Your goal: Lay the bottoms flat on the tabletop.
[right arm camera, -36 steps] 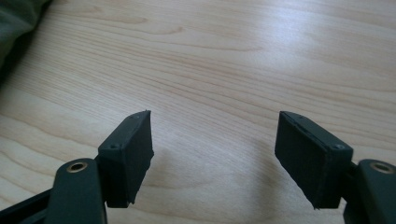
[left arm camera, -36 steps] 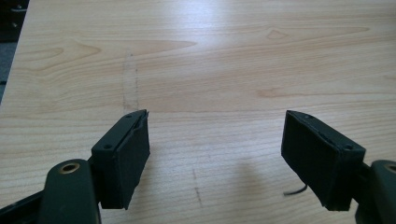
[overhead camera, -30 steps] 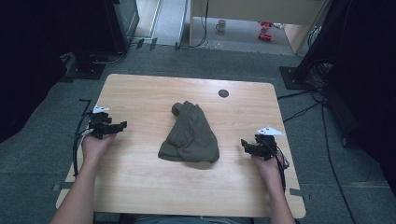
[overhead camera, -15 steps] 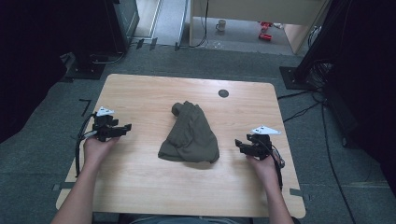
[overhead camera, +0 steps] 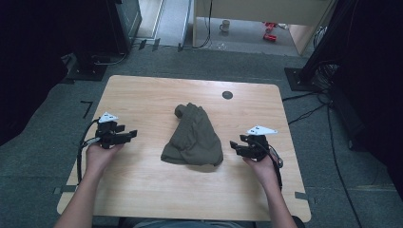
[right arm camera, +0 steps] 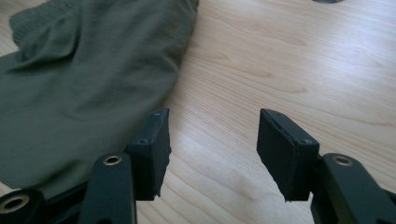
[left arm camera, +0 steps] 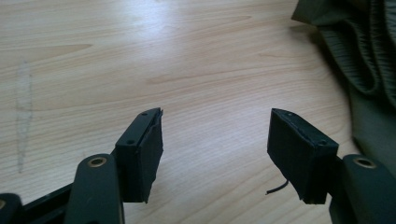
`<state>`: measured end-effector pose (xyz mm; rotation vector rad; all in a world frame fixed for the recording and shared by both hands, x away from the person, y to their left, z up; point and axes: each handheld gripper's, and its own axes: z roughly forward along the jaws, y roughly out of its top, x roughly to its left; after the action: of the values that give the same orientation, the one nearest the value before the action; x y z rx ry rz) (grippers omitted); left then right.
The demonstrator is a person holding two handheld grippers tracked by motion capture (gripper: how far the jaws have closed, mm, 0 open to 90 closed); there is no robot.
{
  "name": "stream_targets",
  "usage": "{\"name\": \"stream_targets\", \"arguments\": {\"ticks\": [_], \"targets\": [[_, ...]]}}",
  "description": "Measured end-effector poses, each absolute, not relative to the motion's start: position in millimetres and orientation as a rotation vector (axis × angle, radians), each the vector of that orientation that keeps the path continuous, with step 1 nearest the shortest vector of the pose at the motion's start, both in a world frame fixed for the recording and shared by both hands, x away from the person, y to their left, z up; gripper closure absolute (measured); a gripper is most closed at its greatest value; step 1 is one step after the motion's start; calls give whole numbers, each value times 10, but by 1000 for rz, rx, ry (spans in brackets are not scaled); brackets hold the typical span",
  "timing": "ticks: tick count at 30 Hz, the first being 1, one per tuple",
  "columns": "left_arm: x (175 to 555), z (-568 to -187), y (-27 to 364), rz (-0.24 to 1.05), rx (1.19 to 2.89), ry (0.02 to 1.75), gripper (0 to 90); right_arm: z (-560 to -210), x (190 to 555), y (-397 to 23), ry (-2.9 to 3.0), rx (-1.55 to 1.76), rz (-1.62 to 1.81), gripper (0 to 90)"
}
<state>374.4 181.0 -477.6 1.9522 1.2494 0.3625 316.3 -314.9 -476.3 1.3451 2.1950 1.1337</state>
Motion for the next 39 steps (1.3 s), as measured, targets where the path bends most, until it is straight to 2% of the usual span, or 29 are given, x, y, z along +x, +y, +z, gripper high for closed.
{"name": "stream_targets", "arguments": {"ticks": [11,39], "targets": [[3627,-4759,1657,347,1985,1183,385,-4706,3167,-2941,2263,1268,1173,498],[3498,-4795,1235,260,2026,1035,395,-4642,3057,-2478,2370,1102,1181,471]]}}
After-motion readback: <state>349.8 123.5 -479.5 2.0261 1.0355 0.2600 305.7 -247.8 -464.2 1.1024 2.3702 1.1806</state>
